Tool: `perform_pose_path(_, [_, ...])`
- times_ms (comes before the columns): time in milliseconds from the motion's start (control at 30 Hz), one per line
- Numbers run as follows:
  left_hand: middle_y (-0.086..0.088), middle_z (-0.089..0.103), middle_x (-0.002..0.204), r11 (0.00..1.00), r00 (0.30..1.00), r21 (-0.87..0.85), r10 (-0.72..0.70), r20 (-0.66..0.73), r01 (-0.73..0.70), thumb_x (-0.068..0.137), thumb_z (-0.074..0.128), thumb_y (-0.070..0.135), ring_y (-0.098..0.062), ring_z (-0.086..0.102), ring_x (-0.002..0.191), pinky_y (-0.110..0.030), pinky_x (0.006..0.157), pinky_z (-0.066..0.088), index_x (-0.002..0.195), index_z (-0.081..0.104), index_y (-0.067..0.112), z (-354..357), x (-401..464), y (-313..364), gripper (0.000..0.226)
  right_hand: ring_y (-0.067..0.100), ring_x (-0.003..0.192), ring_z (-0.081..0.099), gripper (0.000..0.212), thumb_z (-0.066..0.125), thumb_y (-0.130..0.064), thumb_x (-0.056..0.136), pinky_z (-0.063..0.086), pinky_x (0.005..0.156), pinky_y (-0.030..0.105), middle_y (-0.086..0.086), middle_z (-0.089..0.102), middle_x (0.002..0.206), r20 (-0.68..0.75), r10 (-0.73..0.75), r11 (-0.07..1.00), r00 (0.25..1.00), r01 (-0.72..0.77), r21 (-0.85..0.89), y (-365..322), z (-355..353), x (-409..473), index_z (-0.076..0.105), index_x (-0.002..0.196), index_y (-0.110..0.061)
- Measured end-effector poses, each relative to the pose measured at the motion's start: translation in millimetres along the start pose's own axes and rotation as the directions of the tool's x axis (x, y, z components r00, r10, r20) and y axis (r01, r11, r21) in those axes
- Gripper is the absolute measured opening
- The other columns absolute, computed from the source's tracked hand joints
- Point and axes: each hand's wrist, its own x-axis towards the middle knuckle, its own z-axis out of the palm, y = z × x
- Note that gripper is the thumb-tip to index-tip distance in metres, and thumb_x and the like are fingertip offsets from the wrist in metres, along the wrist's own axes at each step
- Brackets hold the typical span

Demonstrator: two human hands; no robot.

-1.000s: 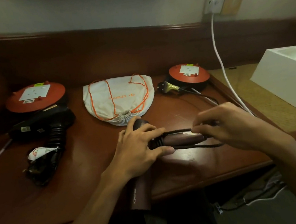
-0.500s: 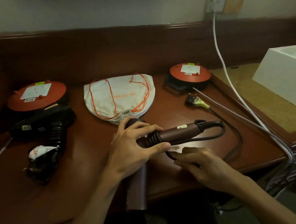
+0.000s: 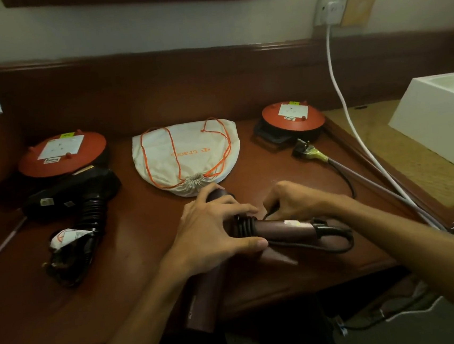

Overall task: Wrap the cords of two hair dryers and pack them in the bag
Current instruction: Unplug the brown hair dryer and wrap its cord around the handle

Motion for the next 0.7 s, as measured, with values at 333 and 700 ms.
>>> perform_pose_path(333, [0.017, 0.047, 0.140, 0.976, 0.982, 0.214, -0.075, 0.171, 0.038, 0.078, 0.057, 0.079, -0.020, 0.003, 0.150, -0.053, 0.117, 0.013, 0.151, 0.029, 0.050, 2, 10, 13, 0.084, 0.008, 0.052, 0.039, 0.025, 0.063, -0.016, 0.095, 0.033, 0.052, 0.028, 0.002, 0.051, 0.058, 0.059, -0.121, 0.989, 0.991, 0.116, 0.092, -49, -37, -26, 0.073, 0.073, -0.011])
perform_pose_path(700, [0.013, 0.053, 0.127, 0.953, 0.981, 0.302, -0.082, 0.175, 0.026, 0.086, 0.051, 0.075, -0.025, 0.011, 0.147, -0.058, 0.111, 0.018, 0.138, 0.047, 0.056, 3, 15, 15, 0.056, 0.009, 0.066, 0.061, 0.019, 0.060, -0.023, 0.098, 0.051, 0.059, 0.028, -0.007, 0.068, 0.073, -0.169, -0.049, 0.999, 0.984, 0.051, 0.005, -55, -5, -57, 0.076, 0.088, -0.018])
